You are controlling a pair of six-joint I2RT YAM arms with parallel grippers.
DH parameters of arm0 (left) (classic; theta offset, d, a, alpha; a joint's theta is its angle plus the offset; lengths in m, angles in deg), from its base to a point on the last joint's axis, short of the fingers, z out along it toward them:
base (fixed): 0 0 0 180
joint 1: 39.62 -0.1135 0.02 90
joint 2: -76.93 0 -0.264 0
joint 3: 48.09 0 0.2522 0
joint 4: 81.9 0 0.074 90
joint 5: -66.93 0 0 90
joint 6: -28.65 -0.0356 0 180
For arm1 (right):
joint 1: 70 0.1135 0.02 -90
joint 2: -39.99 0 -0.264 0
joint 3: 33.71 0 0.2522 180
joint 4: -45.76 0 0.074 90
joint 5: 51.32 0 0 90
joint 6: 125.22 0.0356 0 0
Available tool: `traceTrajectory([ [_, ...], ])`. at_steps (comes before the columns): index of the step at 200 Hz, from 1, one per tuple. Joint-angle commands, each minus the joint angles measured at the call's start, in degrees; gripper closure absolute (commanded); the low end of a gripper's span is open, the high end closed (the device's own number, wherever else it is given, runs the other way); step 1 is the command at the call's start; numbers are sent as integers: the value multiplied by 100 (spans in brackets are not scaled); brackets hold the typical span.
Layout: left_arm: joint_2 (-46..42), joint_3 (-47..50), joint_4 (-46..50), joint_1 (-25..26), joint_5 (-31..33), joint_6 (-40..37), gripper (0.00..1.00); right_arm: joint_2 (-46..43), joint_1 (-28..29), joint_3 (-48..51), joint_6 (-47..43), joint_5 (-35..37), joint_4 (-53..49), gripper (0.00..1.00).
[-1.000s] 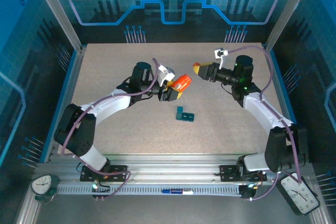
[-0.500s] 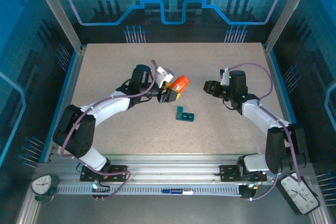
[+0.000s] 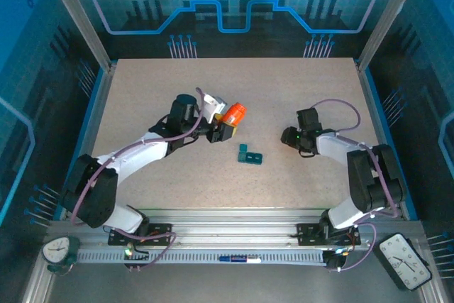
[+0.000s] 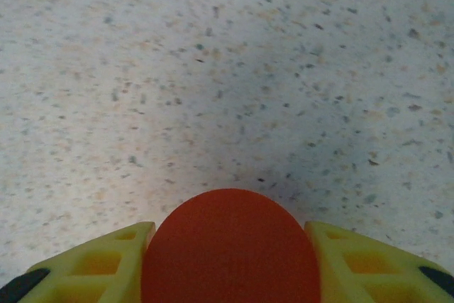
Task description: Sort the pills into containers
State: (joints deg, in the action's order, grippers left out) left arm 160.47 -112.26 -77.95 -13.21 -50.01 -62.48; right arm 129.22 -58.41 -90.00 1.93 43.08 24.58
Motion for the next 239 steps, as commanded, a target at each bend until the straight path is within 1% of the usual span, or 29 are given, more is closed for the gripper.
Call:
traceTrajectory([
  [1, -280, 114, -236, 9, 429, 203, 100, 158, 91, -199, 178, 336, -162, 58],
  [21, -419, 223, -316, 11, 686, 270, 100, 280, 119, -248, 188, 367, -181, 56],
  [39, -520, 293, -346, 10, 780, 313, 100, 363, 148, -289, 180, 377, -205, 53],
  [49, -575, 310, -329, 11, 824, 323, 100, 401, 170, -324, 163, 376, -237, 48],
  [70, -661, 345, -294, 13, 913, 359, 100, 478, 202, -428, 53, 369, -343, 34],
  [87, -721, 344, -195, 13, 951, 372, 100, 382, 225, -502, -46, 299, -458, 29],
  [121, -884, 441, -84, 20, 1141, 461, 100, -307, 374, -428, -160, 284, -588, 28],
  [148, -958, 557, -55, 21, 1268, 602, 100, -662, 635, -407, -373, 119, -641, 28],
  [171, -989, 635, -10, 27, 1328, 699, 100, -600, 777, -437, -593, -285, -510, 31],
  [184, -998, 685, -4, 30, 1357, 713, 100, -449, 829, -493, -637, -460, -452, 36],
  [220, -1040, 763, 65, 56, 1428, 767, 100, 138, 997, -674, -621, -843, -215, 61],
  [239, -1068, 779, 143, 66, 1472, 750, 100, 430, 1136, -757, -635, -923, -156, 69],
])
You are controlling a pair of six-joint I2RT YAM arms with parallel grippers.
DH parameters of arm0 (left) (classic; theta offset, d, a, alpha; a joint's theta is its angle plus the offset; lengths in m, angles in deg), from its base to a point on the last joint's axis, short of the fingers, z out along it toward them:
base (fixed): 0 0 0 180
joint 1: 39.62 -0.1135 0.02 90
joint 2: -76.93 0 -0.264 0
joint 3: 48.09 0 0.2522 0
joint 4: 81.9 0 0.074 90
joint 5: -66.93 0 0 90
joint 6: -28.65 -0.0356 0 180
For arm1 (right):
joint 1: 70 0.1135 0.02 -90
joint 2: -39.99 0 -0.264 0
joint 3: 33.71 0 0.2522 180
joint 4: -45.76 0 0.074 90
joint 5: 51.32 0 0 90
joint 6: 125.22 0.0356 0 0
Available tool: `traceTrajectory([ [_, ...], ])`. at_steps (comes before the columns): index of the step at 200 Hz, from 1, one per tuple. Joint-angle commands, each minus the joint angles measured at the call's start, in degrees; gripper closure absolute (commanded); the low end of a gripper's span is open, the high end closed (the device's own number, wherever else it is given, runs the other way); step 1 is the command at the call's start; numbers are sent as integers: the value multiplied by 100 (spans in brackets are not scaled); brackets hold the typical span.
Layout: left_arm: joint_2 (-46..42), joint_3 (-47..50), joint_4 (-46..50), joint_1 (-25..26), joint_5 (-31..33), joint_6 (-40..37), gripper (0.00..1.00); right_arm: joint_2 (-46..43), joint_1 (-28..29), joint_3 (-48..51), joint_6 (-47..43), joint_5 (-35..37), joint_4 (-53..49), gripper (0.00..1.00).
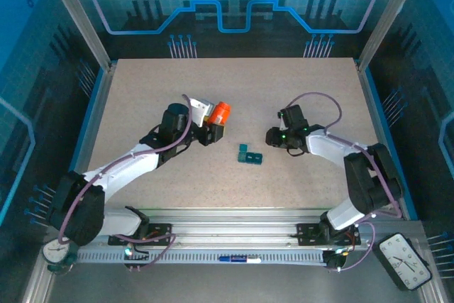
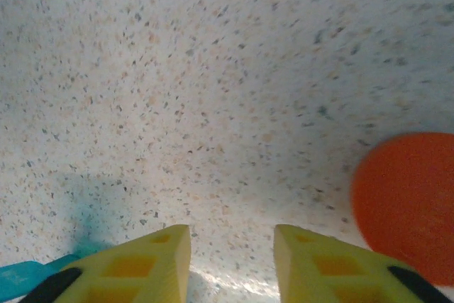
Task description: Sort the pills into containers
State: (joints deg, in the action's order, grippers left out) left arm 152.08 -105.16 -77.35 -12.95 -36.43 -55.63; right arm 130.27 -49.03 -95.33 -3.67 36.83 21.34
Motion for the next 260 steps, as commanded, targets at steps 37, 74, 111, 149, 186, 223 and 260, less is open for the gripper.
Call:
traceTrajectory([
  [37, -256, 121, 166, 96, 169, 75, 100, 689, 410, -217, -70, -343, 280, 76],
  [74, -247, 135, 187, 143, 208, 74, 100, 742, 511, -201, -38, -395, 353, 80],
  [111, -221, 124, 205, 187, 229, 83, 100, 534, 621, -21, 25, -423, 362, 81],
  [149, -229, 105, 275, 214, 253, 70, 100, 274, 752, 137, 134, -431, 325, 81],
  [186, -256, 120, 332, 243, 255, 64, 100, 118, 885, 305, 309, -527, 376, 81],
  [223, -256, 128, 367, 293, 291, 71, 100, 104, 936, 555, 544, -686, 650, 81],
  [260, -256, 98, 410, 324, 319, 55, 100, 5, 928, 628, 615, -710, 715, 80],
])
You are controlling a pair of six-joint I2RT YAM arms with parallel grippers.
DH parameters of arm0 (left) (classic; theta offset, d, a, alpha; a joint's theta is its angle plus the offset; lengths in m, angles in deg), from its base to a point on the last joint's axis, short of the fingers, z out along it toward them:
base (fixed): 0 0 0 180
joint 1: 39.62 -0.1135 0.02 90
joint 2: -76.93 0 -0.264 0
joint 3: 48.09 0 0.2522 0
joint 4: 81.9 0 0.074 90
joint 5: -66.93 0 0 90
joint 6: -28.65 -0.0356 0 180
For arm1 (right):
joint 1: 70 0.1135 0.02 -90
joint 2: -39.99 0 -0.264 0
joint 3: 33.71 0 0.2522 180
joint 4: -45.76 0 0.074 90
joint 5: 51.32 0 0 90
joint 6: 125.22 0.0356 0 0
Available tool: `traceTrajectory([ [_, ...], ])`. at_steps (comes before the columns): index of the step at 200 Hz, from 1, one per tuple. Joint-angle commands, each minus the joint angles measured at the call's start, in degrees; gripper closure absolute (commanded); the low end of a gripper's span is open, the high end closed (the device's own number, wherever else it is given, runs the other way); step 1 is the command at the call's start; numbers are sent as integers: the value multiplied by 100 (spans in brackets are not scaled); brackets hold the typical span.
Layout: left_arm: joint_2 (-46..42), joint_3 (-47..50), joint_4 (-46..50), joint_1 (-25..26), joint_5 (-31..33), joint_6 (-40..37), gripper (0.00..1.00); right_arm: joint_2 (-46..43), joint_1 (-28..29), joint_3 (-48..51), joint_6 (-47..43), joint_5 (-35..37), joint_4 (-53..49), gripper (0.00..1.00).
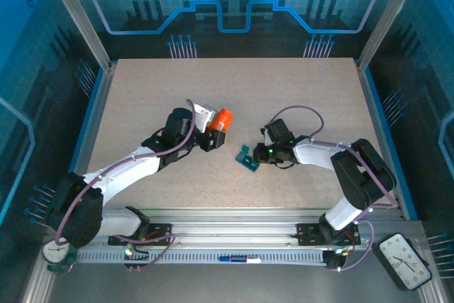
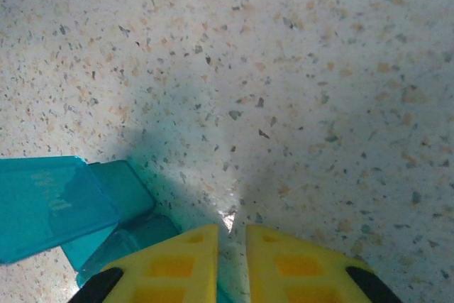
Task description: Sort the pills into containers
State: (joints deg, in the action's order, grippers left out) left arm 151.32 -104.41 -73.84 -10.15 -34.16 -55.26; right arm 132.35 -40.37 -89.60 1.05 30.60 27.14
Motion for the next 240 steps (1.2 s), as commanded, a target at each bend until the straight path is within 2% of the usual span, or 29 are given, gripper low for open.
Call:
traceTrajectory([
  [1, -179, 22, 59, 47, 95, 17, 100, -210, 66, 51, 139, -83, 131, 80],
  [51, -227, -6, 285, 109, 73, -19, 100, -824, -64, -2, 6, 200, -218, 71],
  [93, -263, 143, 450, 284, 77, -3, 100, -1465, -80, 265, -308, 230, -161, 46],
  [110, -254, 220, 493, 379, 89, 52, 100, -1593, -82, 342, -470, 155, -195, 40],
  [150, -205, 306, 726, 652, 210, 150, 100, -1574, -10, 489, -661, 67, -227, 36],
  [240, 387, 188, 1475, 1308, 525, 316, 100, -949, 166, 495, -853, 61, -95, 36],
])
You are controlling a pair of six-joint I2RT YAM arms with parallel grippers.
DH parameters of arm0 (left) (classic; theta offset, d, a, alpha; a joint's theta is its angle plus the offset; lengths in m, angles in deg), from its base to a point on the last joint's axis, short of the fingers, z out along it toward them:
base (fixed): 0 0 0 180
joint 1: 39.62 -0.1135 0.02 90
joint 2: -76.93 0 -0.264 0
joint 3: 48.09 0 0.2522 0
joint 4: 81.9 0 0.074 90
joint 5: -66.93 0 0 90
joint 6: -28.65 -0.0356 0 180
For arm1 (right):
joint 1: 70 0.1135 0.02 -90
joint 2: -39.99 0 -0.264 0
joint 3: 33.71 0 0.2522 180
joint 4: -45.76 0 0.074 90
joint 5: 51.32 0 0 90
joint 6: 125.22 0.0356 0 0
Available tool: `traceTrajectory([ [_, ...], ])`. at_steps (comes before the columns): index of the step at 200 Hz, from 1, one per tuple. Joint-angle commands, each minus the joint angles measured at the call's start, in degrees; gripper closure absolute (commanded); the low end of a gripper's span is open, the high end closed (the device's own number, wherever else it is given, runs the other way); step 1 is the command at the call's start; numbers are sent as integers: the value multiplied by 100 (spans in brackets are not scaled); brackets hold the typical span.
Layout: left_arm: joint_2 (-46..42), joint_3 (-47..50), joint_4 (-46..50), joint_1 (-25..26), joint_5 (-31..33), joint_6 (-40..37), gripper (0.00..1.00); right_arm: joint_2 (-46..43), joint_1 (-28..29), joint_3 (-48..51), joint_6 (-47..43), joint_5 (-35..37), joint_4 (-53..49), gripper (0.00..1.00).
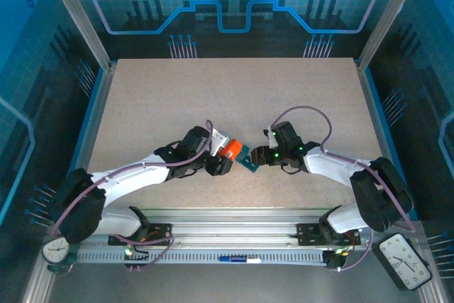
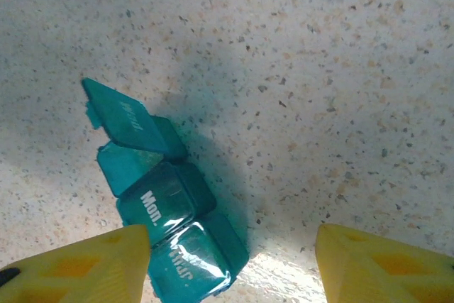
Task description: Sort the pills into containers
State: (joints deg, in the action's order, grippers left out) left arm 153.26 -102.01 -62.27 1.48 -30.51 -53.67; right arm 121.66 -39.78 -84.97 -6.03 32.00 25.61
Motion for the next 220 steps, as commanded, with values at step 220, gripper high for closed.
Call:
traceTrajectory([
  [220, 1258, -1176, 1484, 416, 594, -286, 100, 534, 156, 164, -88, -91, 280, 37],
])
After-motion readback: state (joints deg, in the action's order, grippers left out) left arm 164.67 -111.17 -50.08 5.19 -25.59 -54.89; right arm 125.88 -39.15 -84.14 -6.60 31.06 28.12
